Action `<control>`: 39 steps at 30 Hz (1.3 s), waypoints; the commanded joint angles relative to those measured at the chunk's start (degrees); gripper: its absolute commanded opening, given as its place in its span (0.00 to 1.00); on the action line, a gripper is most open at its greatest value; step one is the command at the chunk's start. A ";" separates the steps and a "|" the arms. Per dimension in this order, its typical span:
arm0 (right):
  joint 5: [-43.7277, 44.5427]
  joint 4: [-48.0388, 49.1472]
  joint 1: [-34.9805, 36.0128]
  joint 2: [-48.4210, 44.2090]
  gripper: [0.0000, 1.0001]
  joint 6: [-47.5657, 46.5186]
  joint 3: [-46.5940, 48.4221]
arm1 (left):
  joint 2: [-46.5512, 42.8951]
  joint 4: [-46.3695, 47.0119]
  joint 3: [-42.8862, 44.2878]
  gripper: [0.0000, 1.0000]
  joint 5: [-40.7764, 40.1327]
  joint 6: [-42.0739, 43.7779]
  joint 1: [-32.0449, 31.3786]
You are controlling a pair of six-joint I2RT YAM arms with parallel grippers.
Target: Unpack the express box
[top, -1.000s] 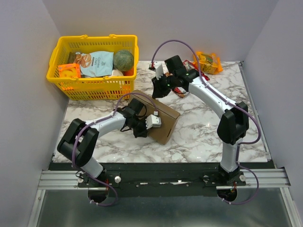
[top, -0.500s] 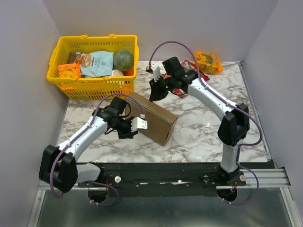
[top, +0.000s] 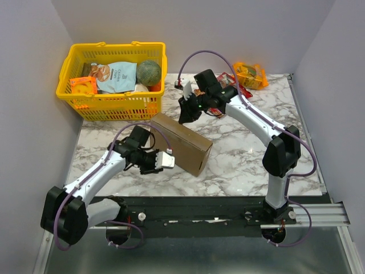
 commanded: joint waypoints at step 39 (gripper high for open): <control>15.00 -0.82 -0.29 9.19 0.00 -0.22 27.34 | 32.11 39.93 21.62 0.43 5.60 -32.09 -23.80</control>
